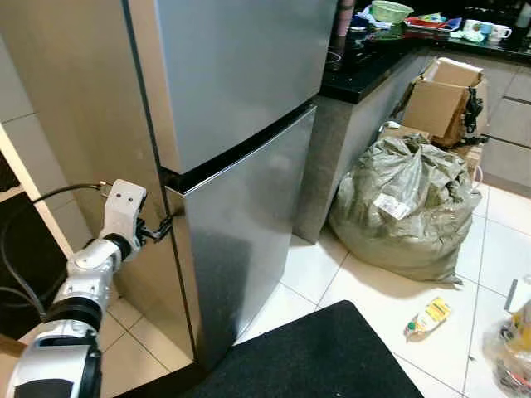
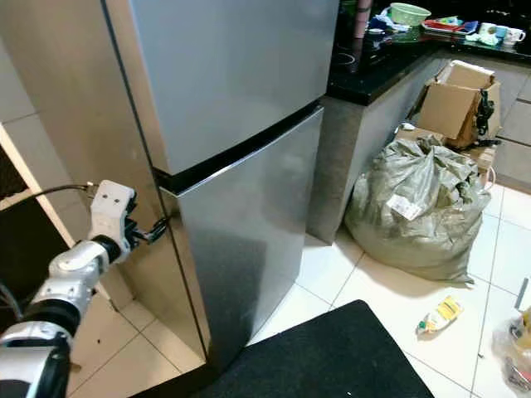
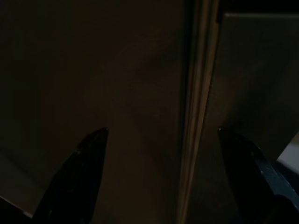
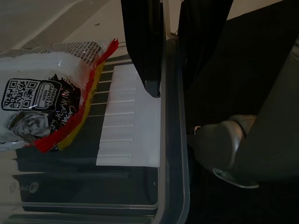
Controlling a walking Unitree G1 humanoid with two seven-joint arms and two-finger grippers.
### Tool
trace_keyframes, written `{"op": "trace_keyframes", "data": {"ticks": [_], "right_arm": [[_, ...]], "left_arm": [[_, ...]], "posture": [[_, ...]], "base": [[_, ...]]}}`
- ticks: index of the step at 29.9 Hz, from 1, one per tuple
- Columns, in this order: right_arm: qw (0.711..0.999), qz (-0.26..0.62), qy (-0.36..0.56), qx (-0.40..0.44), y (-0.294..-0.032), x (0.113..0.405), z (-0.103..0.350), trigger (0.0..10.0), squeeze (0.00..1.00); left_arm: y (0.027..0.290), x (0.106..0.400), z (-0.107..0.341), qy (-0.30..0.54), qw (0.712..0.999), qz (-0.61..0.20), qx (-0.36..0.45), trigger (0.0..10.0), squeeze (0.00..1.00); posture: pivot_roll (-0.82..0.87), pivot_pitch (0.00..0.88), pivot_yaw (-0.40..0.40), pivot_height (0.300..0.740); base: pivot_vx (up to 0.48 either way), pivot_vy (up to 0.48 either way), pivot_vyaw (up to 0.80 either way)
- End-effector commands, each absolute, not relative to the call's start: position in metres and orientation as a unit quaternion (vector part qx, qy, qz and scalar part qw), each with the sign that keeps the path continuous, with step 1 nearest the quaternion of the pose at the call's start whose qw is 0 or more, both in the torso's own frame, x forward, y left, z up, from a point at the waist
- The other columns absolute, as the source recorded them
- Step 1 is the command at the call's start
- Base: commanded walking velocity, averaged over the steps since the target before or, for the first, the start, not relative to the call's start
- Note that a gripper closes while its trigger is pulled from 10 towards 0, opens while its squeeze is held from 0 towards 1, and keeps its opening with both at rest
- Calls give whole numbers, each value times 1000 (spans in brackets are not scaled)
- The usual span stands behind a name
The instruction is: Restocking fridge
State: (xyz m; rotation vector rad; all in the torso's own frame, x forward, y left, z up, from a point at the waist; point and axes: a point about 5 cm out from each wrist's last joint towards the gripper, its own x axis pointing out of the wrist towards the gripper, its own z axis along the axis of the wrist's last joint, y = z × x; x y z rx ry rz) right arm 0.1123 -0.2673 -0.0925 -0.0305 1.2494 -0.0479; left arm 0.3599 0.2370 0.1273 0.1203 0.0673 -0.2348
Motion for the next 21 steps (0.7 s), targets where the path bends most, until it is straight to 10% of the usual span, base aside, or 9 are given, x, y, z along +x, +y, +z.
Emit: {"op": "trace_keyframes", "data": {"ticks": [1,21], "right_arm": [[812,-28,583,-18,-270,113,-91,10000,0],[810,-28,586,-16,-269,110,-93,10000,0]], "left_arm": [[224,366,134,14,991,-130,39,10000,0],[184,369,147,-48,962,-269,-1,10000,0]], "posture": [[-43,0,-37,740],[-47,0,-35,740]], "base": [[0,0,0],[0,0,0]]}}
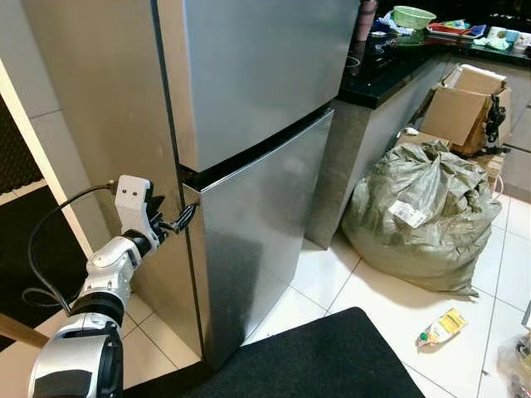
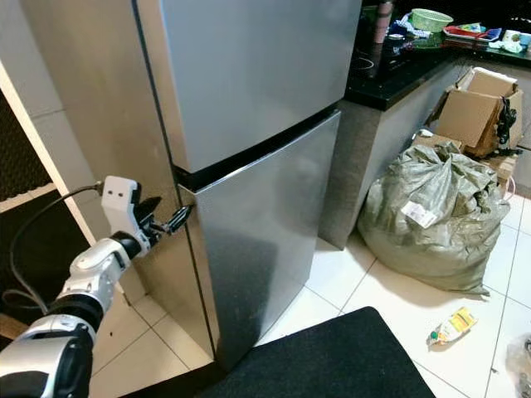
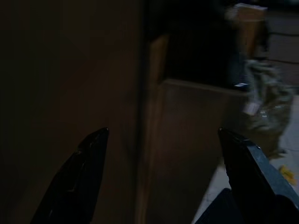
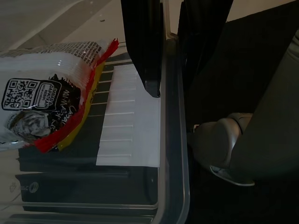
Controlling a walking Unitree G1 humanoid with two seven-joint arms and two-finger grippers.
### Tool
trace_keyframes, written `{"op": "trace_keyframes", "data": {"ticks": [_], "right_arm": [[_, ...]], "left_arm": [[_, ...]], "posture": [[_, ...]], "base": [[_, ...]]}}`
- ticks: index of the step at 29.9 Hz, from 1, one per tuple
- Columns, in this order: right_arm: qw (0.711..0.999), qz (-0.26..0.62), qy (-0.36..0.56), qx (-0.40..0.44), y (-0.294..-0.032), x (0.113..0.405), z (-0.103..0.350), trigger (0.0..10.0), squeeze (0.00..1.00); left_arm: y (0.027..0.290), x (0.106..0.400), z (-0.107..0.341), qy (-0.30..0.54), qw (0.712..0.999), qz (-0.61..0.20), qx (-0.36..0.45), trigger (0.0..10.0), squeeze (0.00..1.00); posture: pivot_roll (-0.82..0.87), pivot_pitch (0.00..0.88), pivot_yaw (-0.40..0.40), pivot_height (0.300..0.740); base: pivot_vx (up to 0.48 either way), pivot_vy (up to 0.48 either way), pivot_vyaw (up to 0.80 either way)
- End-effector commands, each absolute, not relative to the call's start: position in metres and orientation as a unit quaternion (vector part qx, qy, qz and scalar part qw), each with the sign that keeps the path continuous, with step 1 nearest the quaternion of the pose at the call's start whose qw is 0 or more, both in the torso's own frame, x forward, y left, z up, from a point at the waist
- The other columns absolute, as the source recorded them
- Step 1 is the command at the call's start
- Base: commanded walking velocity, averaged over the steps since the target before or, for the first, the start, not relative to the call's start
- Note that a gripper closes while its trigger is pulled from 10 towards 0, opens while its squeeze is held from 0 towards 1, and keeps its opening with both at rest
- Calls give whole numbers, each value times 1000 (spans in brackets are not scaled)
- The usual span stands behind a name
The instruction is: Restocking fridge
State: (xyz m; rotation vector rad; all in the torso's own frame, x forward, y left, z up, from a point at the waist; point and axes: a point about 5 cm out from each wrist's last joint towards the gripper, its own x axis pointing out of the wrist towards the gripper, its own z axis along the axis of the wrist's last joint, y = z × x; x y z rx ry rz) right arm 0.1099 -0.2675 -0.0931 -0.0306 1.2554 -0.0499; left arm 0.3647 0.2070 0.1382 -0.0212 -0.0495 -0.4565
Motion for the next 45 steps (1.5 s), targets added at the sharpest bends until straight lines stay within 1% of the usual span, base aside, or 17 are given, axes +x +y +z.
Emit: {"op": "trace_keyframes", "data": {"ticks": [1,11,16,23,30,34,38,39,40,41,45], "right_arm": [[810,-28,585,-16,-269,110,-93,10000,0],[810,-28,585,-14,-267,110,-93,10000,0],[810,-26,585,-12,-266,110,-94,10000,0],[810,-25,585,-12,-264,110,-94,10000,0],[810,-25,586,-12,-264,109,-95,10000,0],[810,-27,586,-13,-265,109,-95,10000,0],[810,-28,586,-13,-265,108,-94,10000,0],[810,-28,586,-13,-265,108,-94,10000,0],[810,-28,586,-14,-266,108,-94,10000,0],[810,-28,586,-14,-266,108,-94,10000,0],[810,-28,585,-14,-266,109,-94,10000,0]], "left_arm": [[182,369,146,-46,961,-273,2,10000,0],[176,369,145,-42,958,-284,16,10000,0],[181,372,146,-35,965,-259,37,10000,0],[185,375,148,-32,970,-238,47,10000,0],[176,379,154,-38,967,-250,34,10000,0],[161,379,159,-55,951,-303,14,10000,0],[144,371,154,-55,922,-383,16,10000,0],[144,371,154,-55,922,-383,16,10000,0],[139,367,151,-54,909,-413,13,10000,0],[139,367,151,-54,909,-413,13,10000,0],[133,361,146,-50,892,-449,11,10000,0]], "posture": [[-47,0,-35,740],[-42,0,-30,740],[-42,0,-30,740],[-40,0,-25,740],[-45,0,-26,740],[-48,0,-26,740],[-51,0,-26,740],[-51,0,-26,740],[-52,0,-27,740],[-52,0,-27,740],[-51,0,-26,740]], "base": [[0,0,0],[0,0,0],[0,0,0],[0,0,0],[0,0,0],[0,0,0],[0,0,0],[0,0,0],[0,0,0],[0,0,0],[0,0,0]]}}
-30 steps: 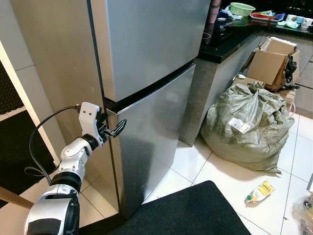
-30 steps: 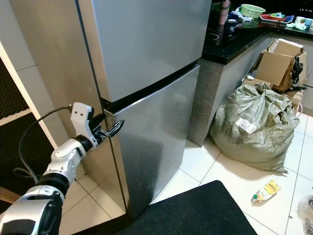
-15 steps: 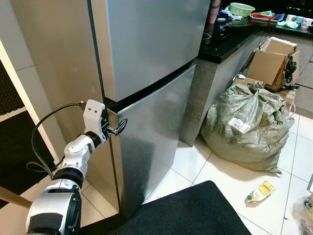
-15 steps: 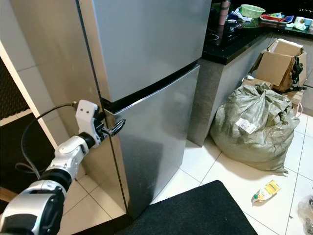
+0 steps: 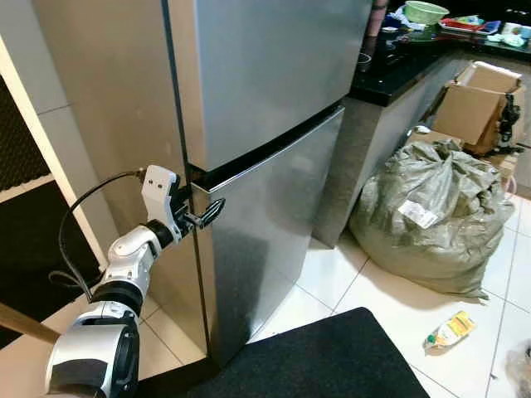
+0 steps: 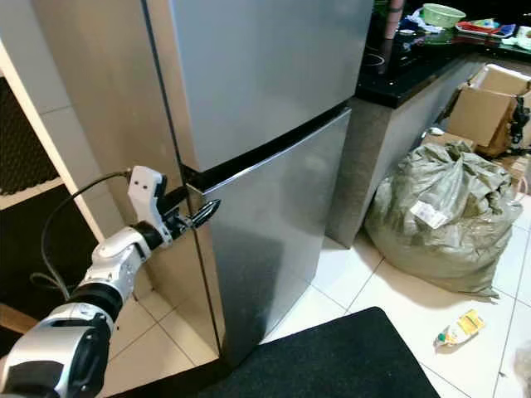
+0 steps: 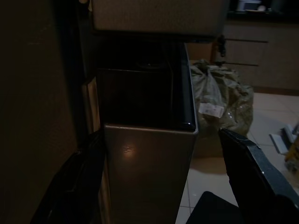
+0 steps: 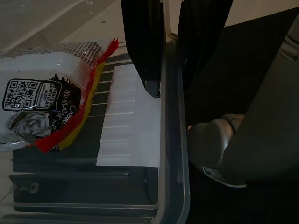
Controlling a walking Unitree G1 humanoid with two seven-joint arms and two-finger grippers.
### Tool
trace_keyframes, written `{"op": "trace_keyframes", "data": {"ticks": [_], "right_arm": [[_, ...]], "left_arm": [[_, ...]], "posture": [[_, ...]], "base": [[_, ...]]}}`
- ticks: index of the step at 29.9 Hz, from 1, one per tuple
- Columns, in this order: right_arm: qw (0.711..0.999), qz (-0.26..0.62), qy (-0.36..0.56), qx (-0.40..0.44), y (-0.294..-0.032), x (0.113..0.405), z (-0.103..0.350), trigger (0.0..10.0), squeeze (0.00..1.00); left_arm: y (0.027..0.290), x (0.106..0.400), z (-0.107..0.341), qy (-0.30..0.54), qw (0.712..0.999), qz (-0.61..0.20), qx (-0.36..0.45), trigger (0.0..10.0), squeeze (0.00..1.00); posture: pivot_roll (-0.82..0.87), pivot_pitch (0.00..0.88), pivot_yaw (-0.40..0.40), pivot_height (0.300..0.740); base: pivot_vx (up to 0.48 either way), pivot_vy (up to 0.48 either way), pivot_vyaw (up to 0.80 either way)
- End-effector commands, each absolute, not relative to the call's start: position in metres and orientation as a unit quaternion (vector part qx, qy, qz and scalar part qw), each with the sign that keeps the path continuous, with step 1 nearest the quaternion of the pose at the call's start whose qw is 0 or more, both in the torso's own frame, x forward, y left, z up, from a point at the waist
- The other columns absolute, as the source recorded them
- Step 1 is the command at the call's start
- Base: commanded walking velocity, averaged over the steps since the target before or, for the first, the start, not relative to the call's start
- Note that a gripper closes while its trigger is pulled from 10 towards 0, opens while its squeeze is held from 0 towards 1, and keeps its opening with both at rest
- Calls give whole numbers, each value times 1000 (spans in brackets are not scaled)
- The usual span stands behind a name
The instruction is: Restocking fridge
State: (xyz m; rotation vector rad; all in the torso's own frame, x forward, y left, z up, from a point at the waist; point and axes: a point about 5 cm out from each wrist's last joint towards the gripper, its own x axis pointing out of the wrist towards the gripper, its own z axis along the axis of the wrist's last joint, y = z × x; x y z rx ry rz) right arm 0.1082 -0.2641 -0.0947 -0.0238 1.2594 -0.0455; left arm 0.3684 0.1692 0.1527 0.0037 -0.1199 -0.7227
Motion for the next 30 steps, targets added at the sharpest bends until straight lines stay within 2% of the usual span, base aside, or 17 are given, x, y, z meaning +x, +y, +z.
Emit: {"op": "trace_keyframes", "data": {"ticks": [1,30], "right_arm": [[810,-28,585,-15,-267,109,-94,10000,0],[811,-31,584,-14,-269,109,-93,10000,0]], "left_arm": [[132,360,145,-50,890,-453,11,10000,0],[124,355,149,-66,868,-491,3,10000,0]], "posture": [[-52,0,-27,740],[-50,0,-26,740]], "base": [[0,0,0],[0,0,0]]}}
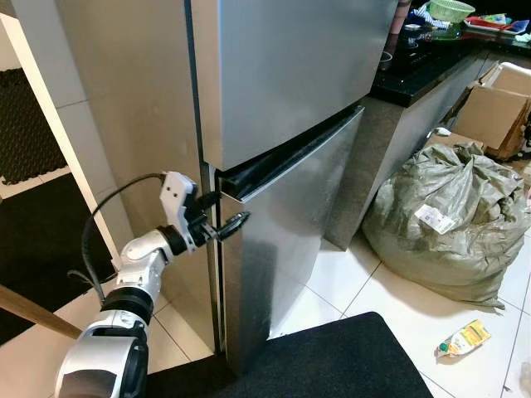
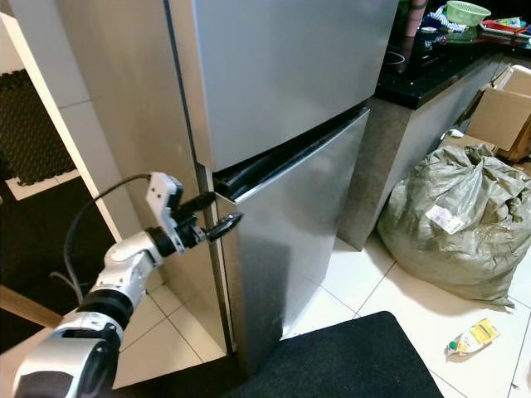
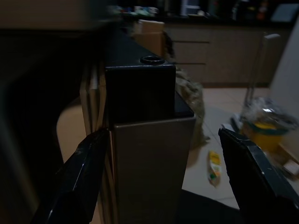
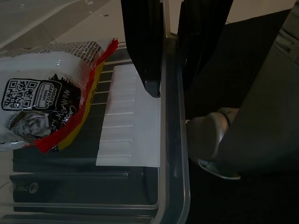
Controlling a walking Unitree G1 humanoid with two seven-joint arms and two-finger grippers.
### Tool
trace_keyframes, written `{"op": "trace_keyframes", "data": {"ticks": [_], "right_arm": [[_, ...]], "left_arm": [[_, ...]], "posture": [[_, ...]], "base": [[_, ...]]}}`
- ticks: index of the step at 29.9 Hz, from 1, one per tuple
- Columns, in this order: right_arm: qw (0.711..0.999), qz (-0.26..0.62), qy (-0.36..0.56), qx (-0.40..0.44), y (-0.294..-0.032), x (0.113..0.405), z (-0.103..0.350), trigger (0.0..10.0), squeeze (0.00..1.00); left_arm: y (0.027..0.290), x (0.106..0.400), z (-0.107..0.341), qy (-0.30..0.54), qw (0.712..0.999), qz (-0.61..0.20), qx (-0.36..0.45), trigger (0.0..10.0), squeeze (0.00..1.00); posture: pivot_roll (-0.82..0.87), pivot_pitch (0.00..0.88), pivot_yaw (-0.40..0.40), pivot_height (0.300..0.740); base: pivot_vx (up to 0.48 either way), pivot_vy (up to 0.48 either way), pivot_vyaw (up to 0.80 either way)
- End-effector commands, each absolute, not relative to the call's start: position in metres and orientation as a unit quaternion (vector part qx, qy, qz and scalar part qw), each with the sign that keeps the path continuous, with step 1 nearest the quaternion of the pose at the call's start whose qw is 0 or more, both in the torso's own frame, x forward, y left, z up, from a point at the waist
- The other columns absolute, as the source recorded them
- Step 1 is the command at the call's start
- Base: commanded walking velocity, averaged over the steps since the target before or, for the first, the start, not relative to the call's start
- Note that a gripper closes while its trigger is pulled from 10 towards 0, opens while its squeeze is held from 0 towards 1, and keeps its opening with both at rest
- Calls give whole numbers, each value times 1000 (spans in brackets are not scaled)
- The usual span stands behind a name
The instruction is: Restocking fridge
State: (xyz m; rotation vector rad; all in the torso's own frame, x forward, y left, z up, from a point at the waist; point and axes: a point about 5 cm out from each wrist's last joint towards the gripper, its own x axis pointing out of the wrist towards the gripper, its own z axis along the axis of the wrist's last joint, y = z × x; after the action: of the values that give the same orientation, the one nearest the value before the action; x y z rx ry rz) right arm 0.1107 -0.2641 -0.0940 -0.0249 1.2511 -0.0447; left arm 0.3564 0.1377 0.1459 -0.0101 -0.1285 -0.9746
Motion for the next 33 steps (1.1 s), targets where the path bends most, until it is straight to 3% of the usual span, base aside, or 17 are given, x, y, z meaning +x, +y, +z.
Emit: {"op": "trace_keyframes", "data": {"ticks": [1,8,14,20,23,33], "right_arm": [[811,-31,584,-14,-269,109,-93,10000,0],[811,-31,585,-14,-269,109,-93,10000,0],[811,-30,585,-13,-268,109,-93,10000,0],[811,-28,585,-13,-266,110,-94,10000,0],[811,-28,584,-13,-266,110,-94,10000,0],[811,-28,585,-14,-266,110,-94,10000,0]], "left_arm": [[124,355,149,-67,868,-492,3,10000,0],[112,352,147,-69,857,-511,-5,10000,0],[77,332,133,-65,814,-576,-38,10000,0],[58,319,126,-65,796,-597,-75,10000,0],[59,317,126,-66,796,-595,-94,10000,0],[101,311,92,6,835,-542,-95,10000,0]], "posture": [[-49,0,-28,740],[-49,0,-28,740],[-44,0,-26,740],[-39,0,-27,740],[-42,0,-24,740],[-35,0,-27,740]], "base": [[0,0,0],[0,0,0],[0,0,0],[0,0,0],[0,0,0],[0,0,0]]}}
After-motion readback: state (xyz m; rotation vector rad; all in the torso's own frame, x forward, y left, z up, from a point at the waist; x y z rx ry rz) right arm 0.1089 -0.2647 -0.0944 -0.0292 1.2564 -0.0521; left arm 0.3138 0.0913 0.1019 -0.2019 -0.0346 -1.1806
